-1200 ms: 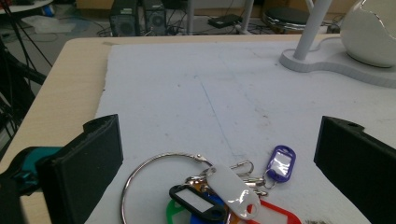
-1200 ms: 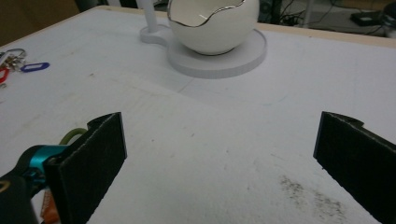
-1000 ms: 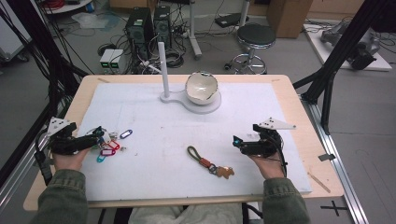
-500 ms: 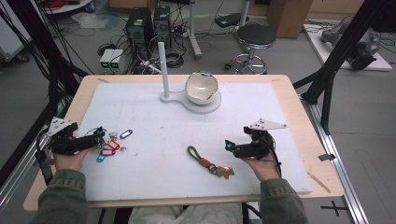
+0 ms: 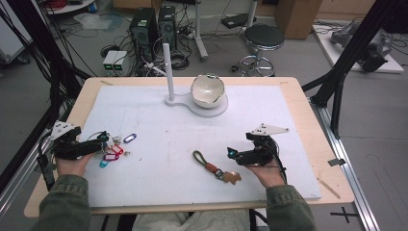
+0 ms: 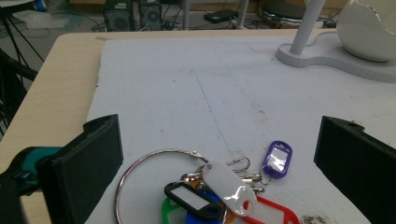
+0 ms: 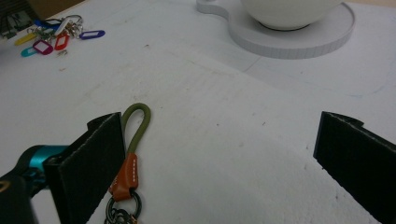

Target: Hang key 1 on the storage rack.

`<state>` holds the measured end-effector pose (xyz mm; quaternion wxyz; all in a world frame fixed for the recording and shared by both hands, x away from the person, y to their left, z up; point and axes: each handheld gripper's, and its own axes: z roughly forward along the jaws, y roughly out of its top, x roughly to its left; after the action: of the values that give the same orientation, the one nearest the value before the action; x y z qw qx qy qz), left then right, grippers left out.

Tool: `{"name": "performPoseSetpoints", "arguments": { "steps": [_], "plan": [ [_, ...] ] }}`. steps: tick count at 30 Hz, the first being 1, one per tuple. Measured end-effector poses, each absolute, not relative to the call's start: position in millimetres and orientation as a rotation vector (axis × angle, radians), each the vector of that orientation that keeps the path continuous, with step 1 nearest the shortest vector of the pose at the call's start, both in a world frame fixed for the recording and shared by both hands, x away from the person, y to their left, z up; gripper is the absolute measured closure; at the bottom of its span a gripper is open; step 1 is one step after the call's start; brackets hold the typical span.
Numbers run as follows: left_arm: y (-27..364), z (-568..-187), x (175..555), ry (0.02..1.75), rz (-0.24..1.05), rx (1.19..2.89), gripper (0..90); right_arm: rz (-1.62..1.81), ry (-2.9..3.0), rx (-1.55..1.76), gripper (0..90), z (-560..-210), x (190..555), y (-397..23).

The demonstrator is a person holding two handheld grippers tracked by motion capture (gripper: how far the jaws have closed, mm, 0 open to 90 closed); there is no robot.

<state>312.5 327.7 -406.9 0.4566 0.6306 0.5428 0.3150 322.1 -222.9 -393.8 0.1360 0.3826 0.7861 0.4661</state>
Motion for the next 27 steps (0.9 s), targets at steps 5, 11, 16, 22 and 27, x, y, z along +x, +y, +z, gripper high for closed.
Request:
{"name": "performPoseSetpoints", "arguments": {
  "steps": [5,11,16,22,27],
  "plan": [
    [327.8,-407.1,312.7,1.337,0.774,1.563,1.7,1.360,2.299,1.097,1.6,-394.1,321.0,-217.8],
    [327.9,-407.3,313.0,1.340,0.773,1.565,1.7,1.353,2.335,1.081,1.6,-394.9,319.8,-209.7],
    [327.4,-407.6,313.2,1.339,0.771,1.568,1.7,1.336,2.358,1.065,1.7,-395.8,318.7,-202.8],
    [327.5,-407.6,313.2,1.341,0.773,1.571,1.7,1.325,2.383,1.055,1.7,-397.2,318.1,-195.2],
    [327.7,-407.8,313.6,1.341,0.773,1.575,1.7,1.305,2.422,1.041,1.6,-400.4,318.3,-188.2]
  ]
}}
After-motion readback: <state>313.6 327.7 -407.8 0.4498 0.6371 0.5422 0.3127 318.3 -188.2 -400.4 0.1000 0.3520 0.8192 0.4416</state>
